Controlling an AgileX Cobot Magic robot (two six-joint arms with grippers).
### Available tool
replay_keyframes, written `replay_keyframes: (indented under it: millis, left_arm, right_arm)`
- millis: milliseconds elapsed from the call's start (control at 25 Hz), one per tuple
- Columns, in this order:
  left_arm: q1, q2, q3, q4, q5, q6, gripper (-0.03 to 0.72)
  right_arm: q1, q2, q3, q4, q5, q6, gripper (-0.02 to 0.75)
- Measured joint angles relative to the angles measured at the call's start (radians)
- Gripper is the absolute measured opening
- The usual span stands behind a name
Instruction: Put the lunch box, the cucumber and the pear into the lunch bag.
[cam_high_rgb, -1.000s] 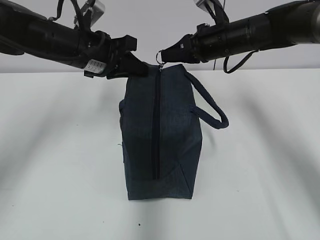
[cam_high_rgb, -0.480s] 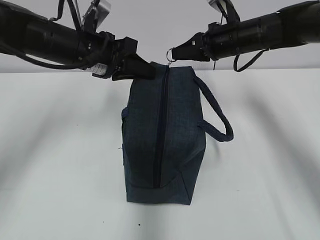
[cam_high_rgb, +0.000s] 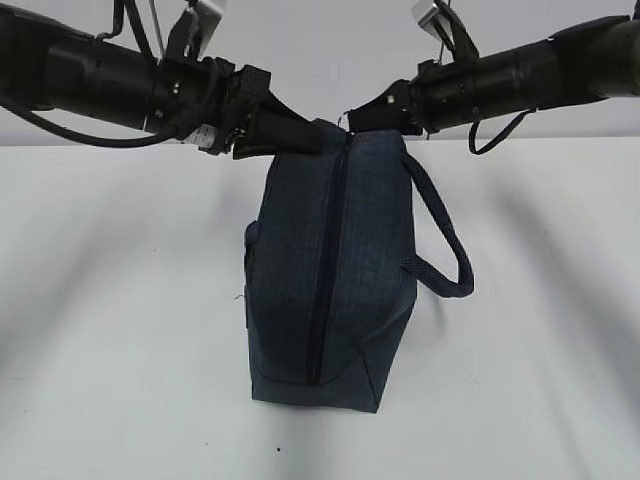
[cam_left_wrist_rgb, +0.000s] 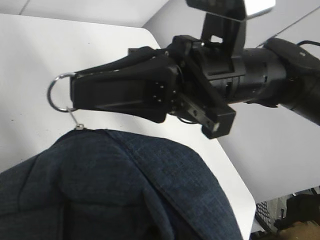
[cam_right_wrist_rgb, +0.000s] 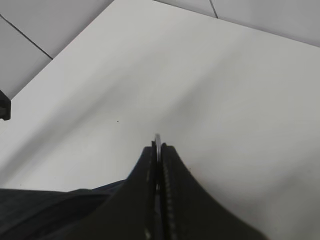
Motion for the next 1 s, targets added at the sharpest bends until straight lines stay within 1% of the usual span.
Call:
replay_keyframes:
  millis: [240,520,720,800,920,1000]
  left_arm:
    - [0.0,0.003,-0.065,-0.003,0.079,0.008,0.012]
    - [0.001,0.003,-0.075,-0.001,0.062,0.01,0.012]
    - [-0.007,0.004,-0.077,0.002,0.008,0.01,0.012]
    - [-0.015,0.011,-0.08,0.0,-0.012,0.01,0.012]
    - [-0.022,0.032,-0.081,-0.015,-0.053,0.01,0.012]
    - [-0.022,0.045,-0.082,-0.031,-0.094,0.01,0.012]
  right_arm:
    - [-0.02,0.004,-0.002,-0.013,0.005,0.019,0.006]
    - [-0.022,0.019,-0.007,-0.023,0.006,0.04,0.006]
    - [-0.023,0.019,-0.014,-0.023,-0.012,0.043,0.013]
    - [-0.023,0.019,-0.014,-0.021,-0.024,0.043,0.062]
    - [-0.027,0.019,-0.014,-0.015,-0.068,0.043,0.228]
    - [-0.027,0.019,-0.015,-0.011,-0.097,0.043,0.32]
